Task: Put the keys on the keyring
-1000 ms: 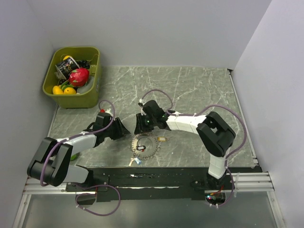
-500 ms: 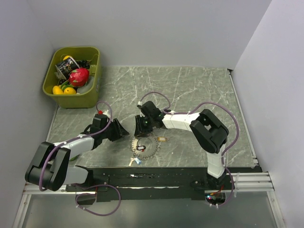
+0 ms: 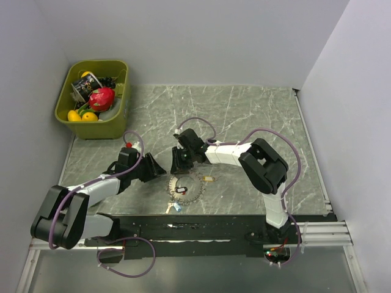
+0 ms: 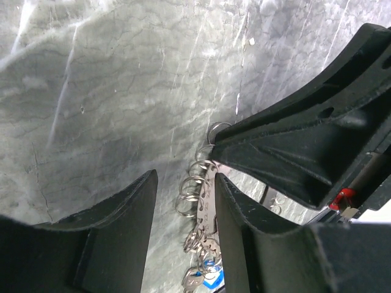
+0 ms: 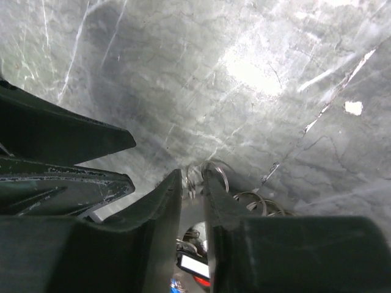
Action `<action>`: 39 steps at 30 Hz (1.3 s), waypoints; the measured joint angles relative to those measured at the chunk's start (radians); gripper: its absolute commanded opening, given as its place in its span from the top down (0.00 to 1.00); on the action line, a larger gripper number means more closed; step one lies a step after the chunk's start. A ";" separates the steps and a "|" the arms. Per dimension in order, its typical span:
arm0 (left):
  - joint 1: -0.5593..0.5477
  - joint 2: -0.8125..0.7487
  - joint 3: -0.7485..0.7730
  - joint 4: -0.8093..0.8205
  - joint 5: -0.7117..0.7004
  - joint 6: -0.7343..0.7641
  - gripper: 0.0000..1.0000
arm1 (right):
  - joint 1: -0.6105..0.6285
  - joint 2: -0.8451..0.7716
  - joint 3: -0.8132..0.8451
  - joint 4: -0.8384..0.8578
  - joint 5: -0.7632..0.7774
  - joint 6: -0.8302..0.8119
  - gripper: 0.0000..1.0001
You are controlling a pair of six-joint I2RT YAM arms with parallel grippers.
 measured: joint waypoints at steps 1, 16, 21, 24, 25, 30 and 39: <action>0.000 0.000 0.000 0.000 0.000 0.000 0.52 | 0.000 0.000 0.000 0.000 0.000 0.000 0.91; 0.000 -0.063 -0.001 -0.006 0.000 0.019 0.51 | 0.000 -0.043 -0.047 0.027 0.014 -0.009 1.00; 0.000 -0.131 -0.001 -0.007 0.000 0.026 0.51 | 0.000 -0.152 -0.098 0.034 0.029 -0.035 1.00; 0.000 -0.189 -0.001 -0.006 0.000 0.026 0.51 | 0.000 -0.241 -0.124 0.047 0.034 -0.057 1.00; 0.000 -0.205 -0.001 -0.006 0.001 0.026 0.51 | 0.000 -0.263 -0.130 0.053 0.035 -0.062 1.00; 0.000 -0.296 -0.001 0.013 0.021 0.028 0.50 | 0.000 -0.370 -0.162 0.087 0.041 -0.090 1.00; 0.000 -0.415 -0.067 0.162 0.130 0.031 0.53 | 0.000 -0.449 -0.248 0.168 -0.011 -0.114 1.00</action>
